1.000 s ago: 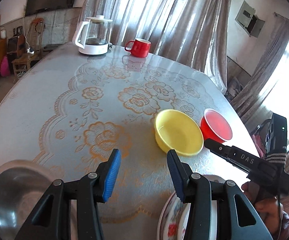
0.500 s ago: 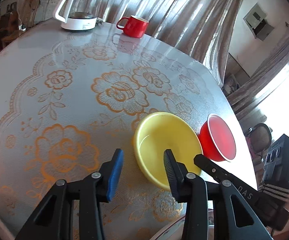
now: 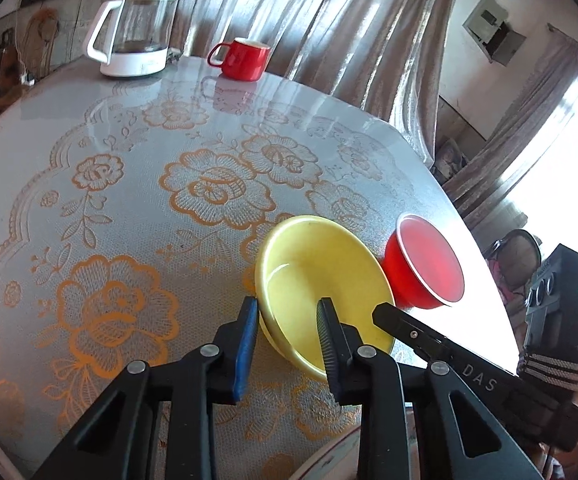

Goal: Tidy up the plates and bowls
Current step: 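Carry the yellow bowl over the steel bowl with the right gripper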

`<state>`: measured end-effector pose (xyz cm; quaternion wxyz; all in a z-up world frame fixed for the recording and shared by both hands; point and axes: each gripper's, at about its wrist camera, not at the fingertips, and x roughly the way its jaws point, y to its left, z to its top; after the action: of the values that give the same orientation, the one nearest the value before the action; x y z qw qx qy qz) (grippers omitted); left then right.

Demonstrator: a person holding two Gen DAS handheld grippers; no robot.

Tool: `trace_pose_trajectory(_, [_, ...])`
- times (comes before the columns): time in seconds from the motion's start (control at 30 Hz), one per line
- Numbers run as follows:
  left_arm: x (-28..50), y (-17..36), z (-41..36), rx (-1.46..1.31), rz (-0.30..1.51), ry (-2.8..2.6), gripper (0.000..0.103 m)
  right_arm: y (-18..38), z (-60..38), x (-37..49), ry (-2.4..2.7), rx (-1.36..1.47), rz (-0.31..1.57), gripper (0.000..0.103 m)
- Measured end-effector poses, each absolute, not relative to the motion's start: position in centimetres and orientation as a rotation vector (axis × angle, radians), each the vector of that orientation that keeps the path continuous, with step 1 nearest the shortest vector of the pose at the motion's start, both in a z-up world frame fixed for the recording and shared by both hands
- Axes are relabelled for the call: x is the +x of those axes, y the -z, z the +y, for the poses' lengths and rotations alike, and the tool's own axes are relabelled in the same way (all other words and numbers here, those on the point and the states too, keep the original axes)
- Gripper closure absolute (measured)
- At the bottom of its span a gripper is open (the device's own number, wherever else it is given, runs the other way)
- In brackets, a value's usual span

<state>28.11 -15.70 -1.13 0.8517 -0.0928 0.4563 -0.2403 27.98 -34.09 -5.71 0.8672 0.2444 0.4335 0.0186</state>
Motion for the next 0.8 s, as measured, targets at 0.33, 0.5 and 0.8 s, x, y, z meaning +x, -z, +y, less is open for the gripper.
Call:
trace_pose_trajectory(0.33, [25.7,-0.6,-14.5,-0.183,0.908,0.502,0.073,5.3,-33.7,26.4,-0.072,0.536,0.89,0.092])
trace_pose_trajectory(0.5, [24.4,-1.3,-13.6,-0.191,0.889,0.5,0.073,5.0,-33.0,25.6,-0.091,0.538,0.882,0.092])
trace_pose_trajectory(0.8, [21.7,-2.7,-11.3,-0.208,0.849,0.499,0.073,4.0,-31.0,24.0,-0.135,0.537,0.863,0.092])
